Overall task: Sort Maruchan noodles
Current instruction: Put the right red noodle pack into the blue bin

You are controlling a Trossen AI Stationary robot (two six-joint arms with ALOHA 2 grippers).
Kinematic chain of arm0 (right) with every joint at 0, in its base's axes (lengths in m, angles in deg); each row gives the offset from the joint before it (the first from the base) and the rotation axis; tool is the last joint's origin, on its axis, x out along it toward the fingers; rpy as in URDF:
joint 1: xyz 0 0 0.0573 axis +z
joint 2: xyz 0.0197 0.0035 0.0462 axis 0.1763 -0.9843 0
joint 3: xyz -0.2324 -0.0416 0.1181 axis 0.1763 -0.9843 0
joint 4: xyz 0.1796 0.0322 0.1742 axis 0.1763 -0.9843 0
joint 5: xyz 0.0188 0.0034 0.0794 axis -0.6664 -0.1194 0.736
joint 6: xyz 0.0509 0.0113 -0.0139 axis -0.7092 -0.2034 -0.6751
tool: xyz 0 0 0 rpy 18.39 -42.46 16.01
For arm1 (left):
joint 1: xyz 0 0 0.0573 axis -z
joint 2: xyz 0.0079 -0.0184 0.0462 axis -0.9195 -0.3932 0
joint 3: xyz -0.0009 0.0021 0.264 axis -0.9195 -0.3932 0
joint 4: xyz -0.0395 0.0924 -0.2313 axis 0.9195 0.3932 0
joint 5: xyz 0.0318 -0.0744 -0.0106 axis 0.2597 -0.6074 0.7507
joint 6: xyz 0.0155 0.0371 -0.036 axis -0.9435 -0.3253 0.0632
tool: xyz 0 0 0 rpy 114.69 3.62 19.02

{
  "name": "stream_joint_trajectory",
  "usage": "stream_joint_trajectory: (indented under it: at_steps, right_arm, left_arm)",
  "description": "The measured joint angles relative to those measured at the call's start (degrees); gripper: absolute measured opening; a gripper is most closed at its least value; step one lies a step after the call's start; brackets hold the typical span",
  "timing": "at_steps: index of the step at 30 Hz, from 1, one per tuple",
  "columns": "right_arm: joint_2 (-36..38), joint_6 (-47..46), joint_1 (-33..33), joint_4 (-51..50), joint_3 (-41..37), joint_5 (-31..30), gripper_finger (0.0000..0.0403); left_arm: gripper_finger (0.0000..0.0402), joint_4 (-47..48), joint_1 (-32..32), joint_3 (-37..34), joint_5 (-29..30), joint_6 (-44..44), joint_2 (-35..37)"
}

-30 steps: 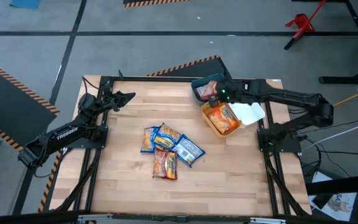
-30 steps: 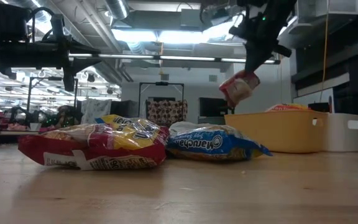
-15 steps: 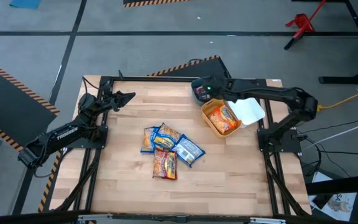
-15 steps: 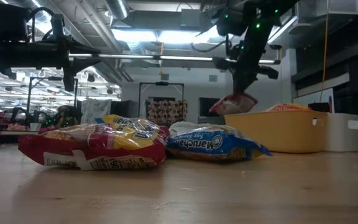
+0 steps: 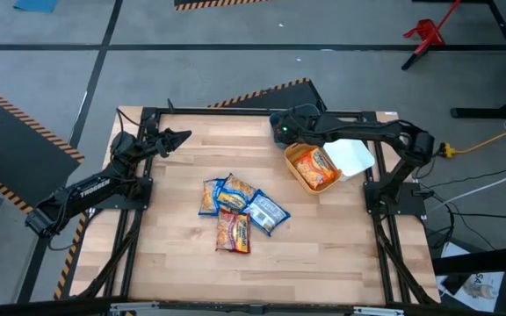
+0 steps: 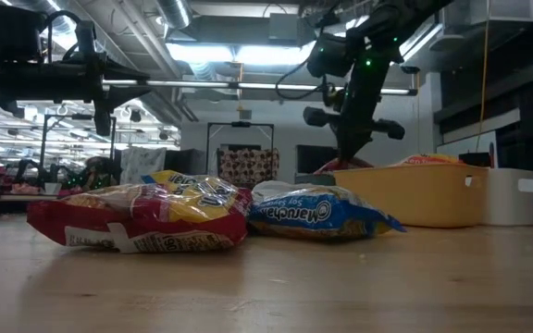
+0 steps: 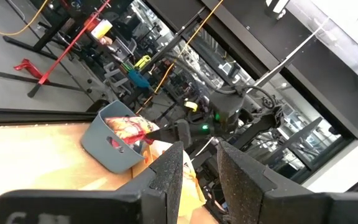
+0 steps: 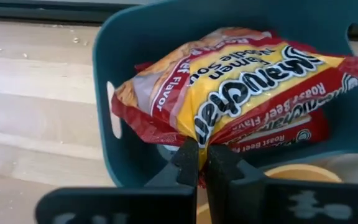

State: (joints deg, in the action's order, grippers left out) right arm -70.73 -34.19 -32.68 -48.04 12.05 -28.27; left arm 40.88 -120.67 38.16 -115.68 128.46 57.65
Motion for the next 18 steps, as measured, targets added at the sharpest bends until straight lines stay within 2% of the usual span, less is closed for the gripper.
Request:
stream_joint_trajectory:
  at_steps: [6, 13, 18]
  right_arm:
    - [-1.1, 4.1, 0.0, 2.8, 0.0, 4.6, 0.002]
    - [-0.8, 6.2, 0.0, 4.2, 0.0, 8.8, 0.0104]
    - [0.6, 13.0, 0.2, 4.2, 0.0, 11.6, 0.0151]
  left_arm:
    - [0.0095, 0.0, 0.0, 0.0, 0.0, 0.0, 0.0]
    - [0.0095, 0.0, 0.0, 0.0, 0.0, 0.0, 0.0]
    - [0.0095, 0.0, 0.0, 0.0, 0.0, 0.0, 0.0]
